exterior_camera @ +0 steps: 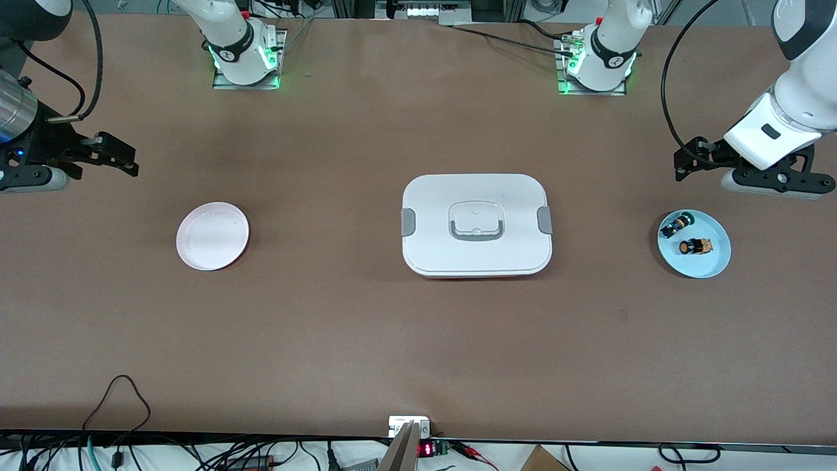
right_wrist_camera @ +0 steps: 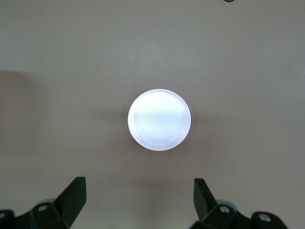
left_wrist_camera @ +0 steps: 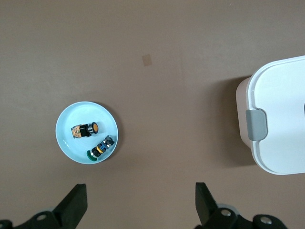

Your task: Transfer orange switch to right arm and place

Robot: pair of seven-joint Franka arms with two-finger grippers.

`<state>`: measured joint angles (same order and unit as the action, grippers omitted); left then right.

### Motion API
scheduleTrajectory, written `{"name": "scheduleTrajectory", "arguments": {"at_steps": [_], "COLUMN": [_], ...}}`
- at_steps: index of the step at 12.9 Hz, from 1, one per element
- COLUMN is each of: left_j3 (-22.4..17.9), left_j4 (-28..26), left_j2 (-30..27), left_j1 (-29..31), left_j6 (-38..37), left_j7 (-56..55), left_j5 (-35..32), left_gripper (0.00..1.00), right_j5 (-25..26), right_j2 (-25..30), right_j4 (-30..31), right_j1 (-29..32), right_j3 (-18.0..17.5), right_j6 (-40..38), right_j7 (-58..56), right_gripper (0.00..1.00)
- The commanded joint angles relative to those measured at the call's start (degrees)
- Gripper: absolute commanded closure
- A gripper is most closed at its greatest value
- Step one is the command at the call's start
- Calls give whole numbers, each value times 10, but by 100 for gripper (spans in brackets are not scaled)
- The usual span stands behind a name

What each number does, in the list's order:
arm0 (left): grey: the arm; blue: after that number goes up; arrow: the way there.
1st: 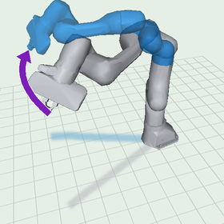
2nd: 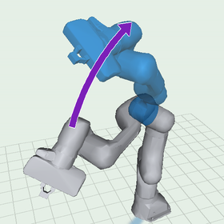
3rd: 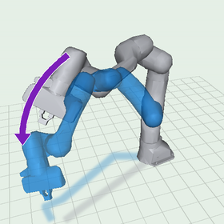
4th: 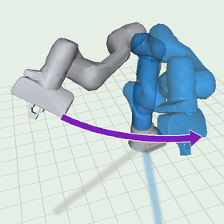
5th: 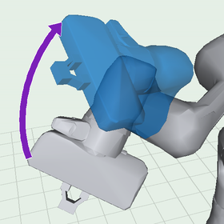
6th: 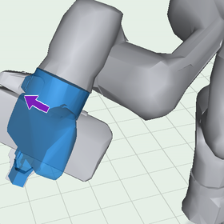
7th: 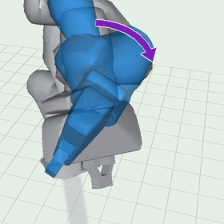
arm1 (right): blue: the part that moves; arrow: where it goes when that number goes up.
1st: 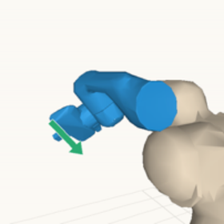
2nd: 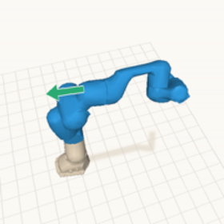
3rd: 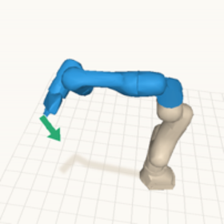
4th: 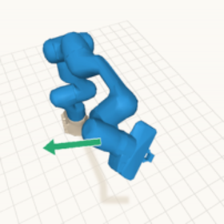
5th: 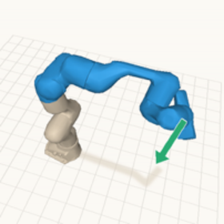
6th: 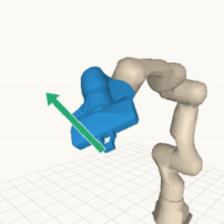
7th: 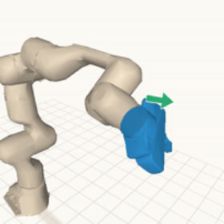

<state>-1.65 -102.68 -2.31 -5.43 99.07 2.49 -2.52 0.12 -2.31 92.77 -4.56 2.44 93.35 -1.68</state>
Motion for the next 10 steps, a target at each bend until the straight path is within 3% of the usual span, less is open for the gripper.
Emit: {"name": "scheduleTrajectory", "arguments": {"at_steps": [1, 4, 10], "left_j3": [-1, -1, -5], "left_j4": [48, 92, 90], "left_j2": [26, 81, 136], "left_j1": [-4, -4, 59], "left_j6": [-36, -42, -37], "left_j7": [-6, -9, -3], "left_j5": [-9, -10, -11], "left_gripper": [0, 0, 0], "right_j5": [-5, -5, -5], "right_j2": [-5, -5, -7], "right_j4": [-16, -16, -15], "right_j1": [8, 8, 4], "right_j3": [-2, -3, -3], "right_j6": [-11, -12, -12], "right_j7": [2, -1, -2], "right_gripper": [0, 0, 0]}}
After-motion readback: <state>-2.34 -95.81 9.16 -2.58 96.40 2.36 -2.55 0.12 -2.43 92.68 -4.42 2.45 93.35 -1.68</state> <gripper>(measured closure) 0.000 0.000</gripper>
